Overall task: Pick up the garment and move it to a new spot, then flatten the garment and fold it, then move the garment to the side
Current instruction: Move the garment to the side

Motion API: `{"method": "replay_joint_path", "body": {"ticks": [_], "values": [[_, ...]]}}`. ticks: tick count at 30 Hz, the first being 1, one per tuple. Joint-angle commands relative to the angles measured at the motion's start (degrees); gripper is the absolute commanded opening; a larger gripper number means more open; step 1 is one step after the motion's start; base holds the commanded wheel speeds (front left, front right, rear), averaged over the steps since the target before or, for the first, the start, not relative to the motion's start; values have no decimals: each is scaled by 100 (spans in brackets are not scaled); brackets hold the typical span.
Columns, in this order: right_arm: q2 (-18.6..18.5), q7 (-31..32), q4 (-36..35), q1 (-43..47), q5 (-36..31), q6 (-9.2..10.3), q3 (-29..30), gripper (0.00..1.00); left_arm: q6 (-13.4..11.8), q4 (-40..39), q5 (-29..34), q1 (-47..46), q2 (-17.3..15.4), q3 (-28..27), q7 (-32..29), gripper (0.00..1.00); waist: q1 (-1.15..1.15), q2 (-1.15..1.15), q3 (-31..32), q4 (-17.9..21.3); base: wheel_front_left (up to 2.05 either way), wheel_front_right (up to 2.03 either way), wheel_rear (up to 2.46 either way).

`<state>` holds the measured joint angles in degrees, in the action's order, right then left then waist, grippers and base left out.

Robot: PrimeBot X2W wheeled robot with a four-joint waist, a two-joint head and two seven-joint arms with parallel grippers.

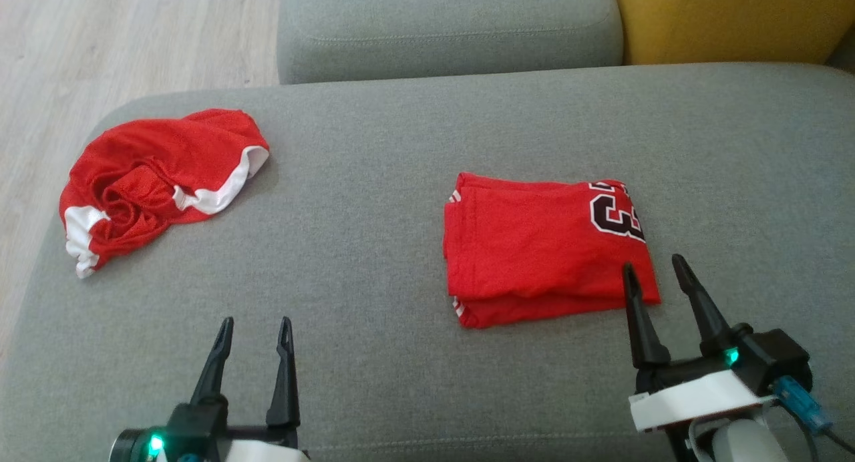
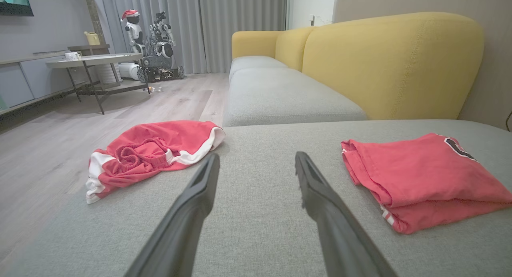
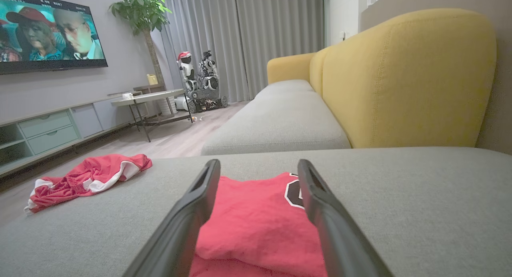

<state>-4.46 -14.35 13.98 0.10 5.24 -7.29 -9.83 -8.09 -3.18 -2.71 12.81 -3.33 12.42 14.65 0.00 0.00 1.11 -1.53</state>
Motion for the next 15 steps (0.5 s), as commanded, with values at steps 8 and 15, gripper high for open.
{"method": "replay_joint_path", "body": {"ticks": [8,15], "values": [[-110,-64,638,-797,186,-20,35,100,1,-201,-20,-376,45,-36,35,100,0,0,-392,-106,0,0,0],[-646,467,2341,-2220,-79,-20,589,100,136,-255,22,-918,45,237,35,100,0,0,-1043,-328,0,0,0]]}}
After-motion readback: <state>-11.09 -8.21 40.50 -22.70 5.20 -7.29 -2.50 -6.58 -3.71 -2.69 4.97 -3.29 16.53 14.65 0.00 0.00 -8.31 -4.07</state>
